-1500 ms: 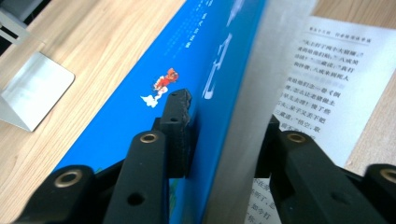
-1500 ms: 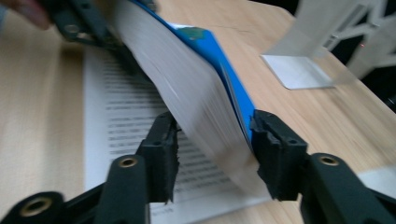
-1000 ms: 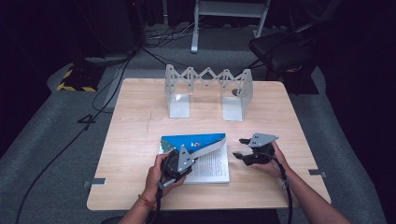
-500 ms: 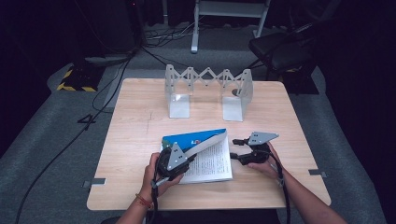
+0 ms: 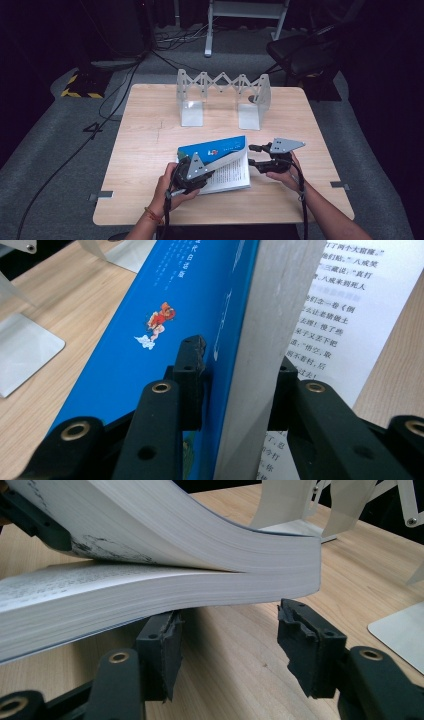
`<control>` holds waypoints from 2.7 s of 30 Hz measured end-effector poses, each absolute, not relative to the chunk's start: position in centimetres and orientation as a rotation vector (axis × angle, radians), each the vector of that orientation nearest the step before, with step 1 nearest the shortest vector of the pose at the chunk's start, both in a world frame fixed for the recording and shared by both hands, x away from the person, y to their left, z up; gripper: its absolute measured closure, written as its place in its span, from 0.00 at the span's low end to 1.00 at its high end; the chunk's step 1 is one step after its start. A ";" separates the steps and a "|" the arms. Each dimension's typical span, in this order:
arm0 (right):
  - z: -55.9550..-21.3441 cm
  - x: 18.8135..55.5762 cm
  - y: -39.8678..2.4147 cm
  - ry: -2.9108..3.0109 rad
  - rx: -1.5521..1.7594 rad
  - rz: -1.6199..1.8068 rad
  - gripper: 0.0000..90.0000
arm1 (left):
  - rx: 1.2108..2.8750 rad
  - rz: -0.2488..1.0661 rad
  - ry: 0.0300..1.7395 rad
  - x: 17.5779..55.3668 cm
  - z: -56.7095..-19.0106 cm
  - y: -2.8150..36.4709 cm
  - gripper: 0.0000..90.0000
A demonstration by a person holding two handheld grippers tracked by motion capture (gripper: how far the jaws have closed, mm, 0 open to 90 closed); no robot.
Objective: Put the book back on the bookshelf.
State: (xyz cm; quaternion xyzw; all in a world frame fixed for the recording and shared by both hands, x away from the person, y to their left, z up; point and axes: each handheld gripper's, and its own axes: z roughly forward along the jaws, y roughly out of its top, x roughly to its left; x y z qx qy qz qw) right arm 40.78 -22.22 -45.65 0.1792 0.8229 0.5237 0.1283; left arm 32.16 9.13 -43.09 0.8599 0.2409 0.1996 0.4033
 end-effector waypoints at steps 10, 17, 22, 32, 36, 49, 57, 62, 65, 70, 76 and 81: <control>-44.6 40.9 -21.5 2.343 0.523 1.511 0.49 | 2.122 0.496 0.590 32.4 -43.1 9.6 0.77; -43.8 41.3 -22.0 2.324 0.525 1.516 0.49 | 2.079 0.459 0.542 32.8 -43.0 8.8 0.76; -43.1 41.1 -21.7 2.332 0.482 1.502 0.49 | 2.039 0.489 0.547 33.0 -43.1 8.6 0.75; -41.4 40.5 -19.9 2.304 0.406 1.566 0.48 | 2.018 0.489 0.585 31.8 -42.6 10.8 0.76; -41.3 40.4 -19.2 2.306 0.412 1.572 0.44 | 1.998 0.490 0.602 31.6 -42.9 11.6 0.76; -43.5 41.4 -17.8 2.345 0.523 1.556 0.41 | 1.958 0.477 0.630 32.0 -44.0 12.3 0.75; -40.9 41.1 -20.0 2.202 0.508 1.570 0.44 | 1.896 0.404 0.540 33.0 -43.1 9.8 0.74; -39.2 40.9 -21.1 2.175 0.472 1.596 0.45 | 1.853 0.371 0.517 33.2 -42.7 8.8 0.73; -38.6 40.7 -21.1 2.173 0.443 1.612 0.46 | 1.820 0.351 0.529 33.0 -42.9 9.2 0.73; -38.5 40.4 -20.4 2.186 0.405 1.656 0.48 | 1.771 0.305 0.551 32.7 -43.3 10.5 0.75; -38.6 40.4 -19.0 2.221 0.370 1.620 0.49 | 1.759 0.301 0.565 31.9 -43.5 11.8 0.77; -38.8 40.7 -17.8 2.221 0.396 1.678 0.49 | 1.778 0.344 0.570 31.1 -43.5 12.8 0.78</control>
